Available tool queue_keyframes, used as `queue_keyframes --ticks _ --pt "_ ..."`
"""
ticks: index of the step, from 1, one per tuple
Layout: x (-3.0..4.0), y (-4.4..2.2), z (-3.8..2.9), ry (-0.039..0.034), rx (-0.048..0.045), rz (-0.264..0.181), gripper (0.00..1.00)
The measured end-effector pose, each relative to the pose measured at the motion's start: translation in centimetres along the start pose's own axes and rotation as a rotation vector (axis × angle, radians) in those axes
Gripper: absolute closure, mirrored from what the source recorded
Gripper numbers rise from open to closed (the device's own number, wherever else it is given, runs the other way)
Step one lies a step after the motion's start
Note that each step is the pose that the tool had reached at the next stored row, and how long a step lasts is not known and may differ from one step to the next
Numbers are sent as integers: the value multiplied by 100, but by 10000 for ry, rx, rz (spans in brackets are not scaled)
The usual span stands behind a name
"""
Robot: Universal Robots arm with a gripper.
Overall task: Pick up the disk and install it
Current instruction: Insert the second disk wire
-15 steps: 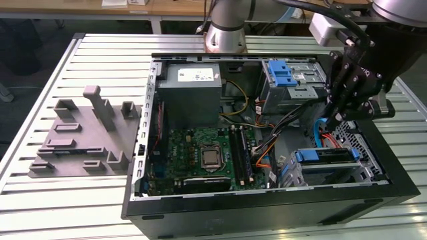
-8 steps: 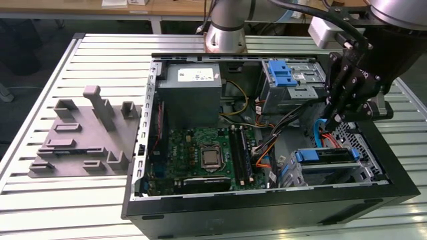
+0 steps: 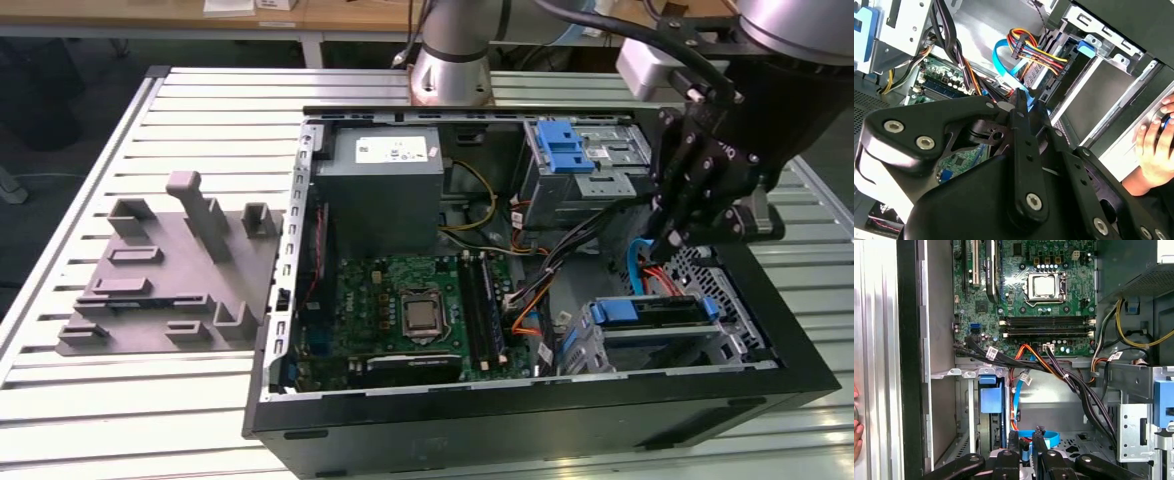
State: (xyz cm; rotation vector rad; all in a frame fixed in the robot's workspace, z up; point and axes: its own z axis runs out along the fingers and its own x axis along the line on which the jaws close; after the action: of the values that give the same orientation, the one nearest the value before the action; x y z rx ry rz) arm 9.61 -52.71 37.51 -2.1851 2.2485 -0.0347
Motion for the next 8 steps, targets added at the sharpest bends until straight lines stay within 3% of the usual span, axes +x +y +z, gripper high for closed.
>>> queue_keyframes --ticks 8 --pt "0 -2 43 52 1 -1 75"
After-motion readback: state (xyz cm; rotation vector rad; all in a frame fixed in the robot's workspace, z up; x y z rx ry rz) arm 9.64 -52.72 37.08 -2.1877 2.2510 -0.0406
